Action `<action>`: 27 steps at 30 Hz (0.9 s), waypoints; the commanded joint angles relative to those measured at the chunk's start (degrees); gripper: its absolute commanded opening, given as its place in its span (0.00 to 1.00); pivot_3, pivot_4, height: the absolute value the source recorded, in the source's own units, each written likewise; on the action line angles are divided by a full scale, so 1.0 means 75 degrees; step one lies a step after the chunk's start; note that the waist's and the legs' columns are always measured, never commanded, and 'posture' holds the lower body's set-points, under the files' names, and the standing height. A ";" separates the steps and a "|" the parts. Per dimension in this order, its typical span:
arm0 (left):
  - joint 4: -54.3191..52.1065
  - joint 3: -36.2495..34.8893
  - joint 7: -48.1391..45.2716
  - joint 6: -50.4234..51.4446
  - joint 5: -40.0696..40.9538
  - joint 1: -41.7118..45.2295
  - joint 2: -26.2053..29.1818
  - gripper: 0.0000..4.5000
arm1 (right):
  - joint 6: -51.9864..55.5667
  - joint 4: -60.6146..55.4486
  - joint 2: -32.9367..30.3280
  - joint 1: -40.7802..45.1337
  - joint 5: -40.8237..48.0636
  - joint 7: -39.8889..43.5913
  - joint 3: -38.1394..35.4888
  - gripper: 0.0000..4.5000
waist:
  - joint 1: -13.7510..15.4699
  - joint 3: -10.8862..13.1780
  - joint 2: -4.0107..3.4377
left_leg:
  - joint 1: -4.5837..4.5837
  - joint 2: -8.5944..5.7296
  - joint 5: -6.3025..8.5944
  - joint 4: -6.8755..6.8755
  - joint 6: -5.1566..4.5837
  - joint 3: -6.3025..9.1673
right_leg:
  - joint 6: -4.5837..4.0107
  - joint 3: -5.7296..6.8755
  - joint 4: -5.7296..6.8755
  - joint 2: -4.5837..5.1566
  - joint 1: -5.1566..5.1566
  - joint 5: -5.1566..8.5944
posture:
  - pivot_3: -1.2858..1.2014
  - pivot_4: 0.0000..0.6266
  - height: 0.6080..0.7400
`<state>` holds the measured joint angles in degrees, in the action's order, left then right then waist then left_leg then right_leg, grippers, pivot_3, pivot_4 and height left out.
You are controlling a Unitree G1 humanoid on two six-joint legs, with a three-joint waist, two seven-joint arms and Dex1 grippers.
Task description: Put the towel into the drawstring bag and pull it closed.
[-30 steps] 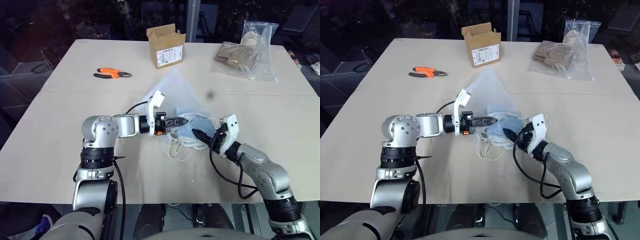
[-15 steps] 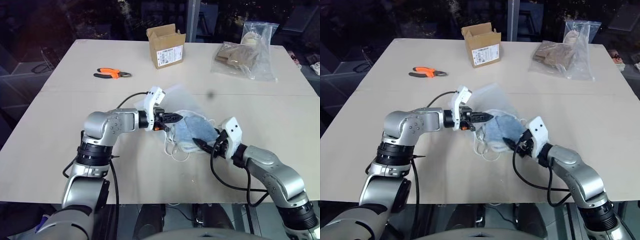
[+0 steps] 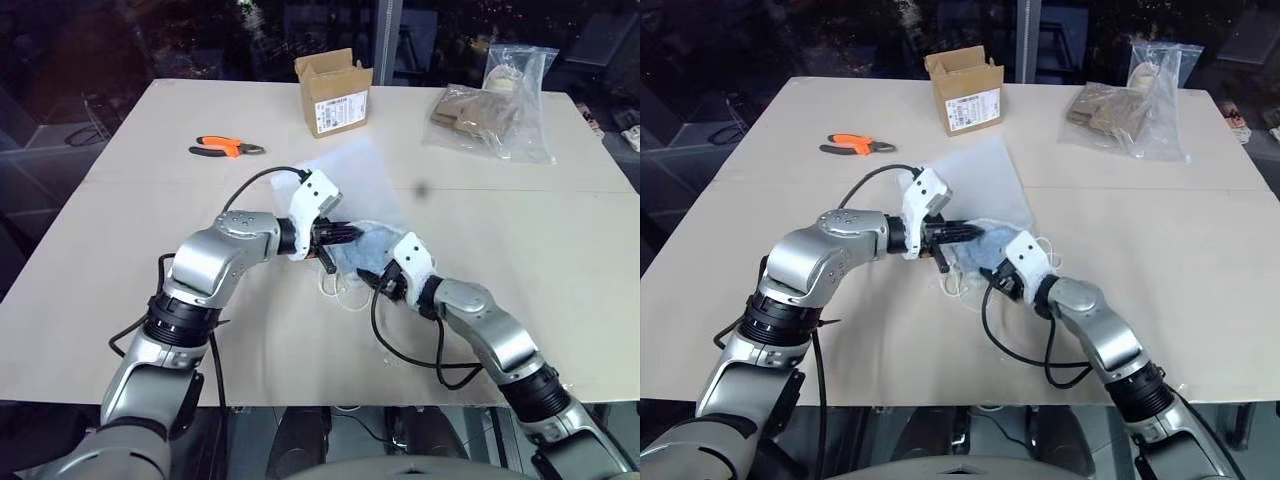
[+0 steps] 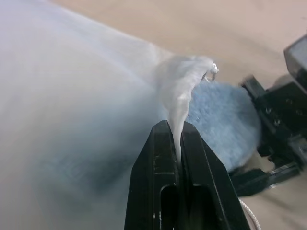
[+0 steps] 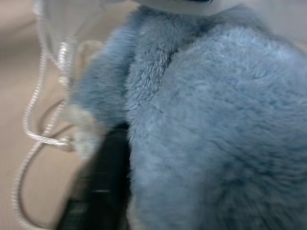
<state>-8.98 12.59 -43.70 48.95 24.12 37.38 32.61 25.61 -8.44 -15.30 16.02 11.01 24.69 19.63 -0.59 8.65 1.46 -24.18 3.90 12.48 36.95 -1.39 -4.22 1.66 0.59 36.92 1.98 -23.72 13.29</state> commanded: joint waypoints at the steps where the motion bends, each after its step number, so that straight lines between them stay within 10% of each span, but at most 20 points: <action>1: -0.0500 0.0132 -0.0013 -0.0601 -0.0499 -0.0103 0.0233 0.00 | -0.0393 -0.0147 0.0225 -0.0125 0.0305 0.0004 -0.0629 0.11 | -0.0005 0.0000 0.0000 | -0.0001 0.0000 0.0000 0.0002 0.0000 -0.0002 | 0.0000 -0.0004 0.0000 0.0000 0.0000 0.0000 | 0.52 0.24 1.00; 8: -0.0562 -0.0266 -0.0040 -0.0034 -0.0088 -0.0116 -0.0036 0.00 | -0.0684 0.0146 0.1035 -0.0135 0.1106 0.0327 -0.1356 0.02 | -0.0005 0.0001 0.0000 | -0.0004 0.0004 0.0000 0.0004 0.0000 -0.0002 | 0.0000 0.0000 0.0001 -0.0003 -0.0001 -0.0001 | 0.52 0.24 1.00; 13: -0.0480 -0.1611 -0.0175 0.2883 0.2291 0.0272 -0.0738 0.00 | -0.0877 0.0452 0.1027 0.0182 0.0832 0.0534 -0.1224 0.02 | -0.0015 0.0003 -0.0001 | -0.0008 0.0005 0.0000 0.0009 0.0000 0.0003 | 0.0002 0.0001 0.0003 -0.0003 -0.0001 0.0000 | 0.52 0.24 1.00; 24: -0.0358 -0.2018 0.0381 0.3771 0.2851 0.0321 -0.0977 0.00 | -0.3241 0.4174 0.1672 0.1675 -0.0466 0.1245 -0.0470 0.02 | -0.0053 0.0003 0.0001 | 0.0016 0.0013 0.0000 0.0014 0.0001 0.0005 | 0.0000 -0.0010 0.0033 -0.0022 0.0001 -0.0001 | 0.52 0.24 1.00; 27: -0.0339 -0.2216 0.0510 0.3965 0.2887 0.0207 -0.0907 0.00 | -0.2822 0.3546 0.2236 0.1413 0.1205 0.1817 -0.1390 0.02 | -0.0040 0.0003 0.0002 | 0.0013 0.0014 0.0000 0.0016 0.0002 -0.0001 | 0.0000 -0.0013 0.0030 -0.0017 0.0002 -0.0001 | 0.52 0.24 1.00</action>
<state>-10.32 -2.45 -39.84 78.15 44.15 38.99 25.89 3.48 21.86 -0.01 26.81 14.12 35.87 11.34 -0.89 8.67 1.48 -24.10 4.05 12.48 37.06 -1.38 -4.24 1.66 0.48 37.13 1.87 -23.70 13.27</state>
